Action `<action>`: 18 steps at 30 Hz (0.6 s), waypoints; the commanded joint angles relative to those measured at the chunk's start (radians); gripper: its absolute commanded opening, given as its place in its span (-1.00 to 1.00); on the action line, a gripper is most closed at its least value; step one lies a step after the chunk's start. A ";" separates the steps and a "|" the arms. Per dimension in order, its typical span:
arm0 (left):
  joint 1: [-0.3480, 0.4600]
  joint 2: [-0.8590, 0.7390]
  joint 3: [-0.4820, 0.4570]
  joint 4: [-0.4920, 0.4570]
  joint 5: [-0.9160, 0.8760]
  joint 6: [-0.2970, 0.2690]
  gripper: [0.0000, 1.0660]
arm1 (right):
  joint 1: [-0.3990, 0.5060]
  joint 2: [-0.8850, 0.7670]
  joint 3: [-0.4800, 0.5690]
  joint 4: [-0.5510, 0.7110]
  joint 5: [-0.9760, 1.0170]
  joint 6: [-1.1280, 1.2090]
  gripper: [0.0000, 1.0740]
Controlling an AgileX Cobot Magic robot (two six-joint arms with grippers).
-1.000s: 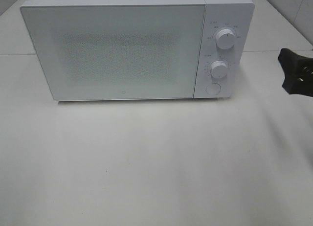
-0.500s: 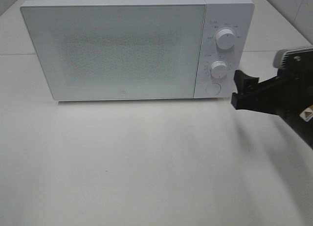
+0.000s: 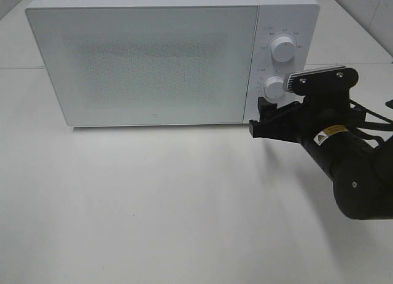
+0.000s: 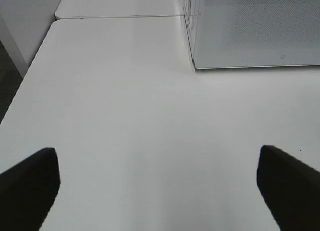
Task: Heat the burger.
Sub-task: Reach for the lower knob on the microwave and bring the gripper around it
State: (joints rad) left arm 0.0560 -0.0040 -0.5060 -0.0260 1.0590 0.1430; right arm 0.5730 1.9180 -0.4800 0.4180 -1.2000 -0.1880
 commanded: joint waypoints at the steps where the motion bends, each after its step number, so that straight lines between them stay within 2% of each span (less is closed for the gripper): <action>1: 0.001 -0.017 0.001 -0.007 -0.014 -0.003 0.94 | -0.002 0.030 -0.055 0.015 -0.117 0.007 0.47; 12: 0.001 -0.017 0.001 -0.007 -0.014 -0.003 0.94 | -0.002 0.083 -0.128 0.050 -0.131 -0.001 0.44; 18: 0.001 -0.017 0.001 -0.007 -0.014 -0.003 0.94 | -0.033 0.095 -0.168 0.048 -0.120 -0.002 0.42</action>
State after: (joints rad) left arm 0.0560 -0.0040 -0.5060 -0.0260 1.0590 0.1430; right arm 0.5460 2.0110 -0.6380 0.4640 -1.2060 -0.1880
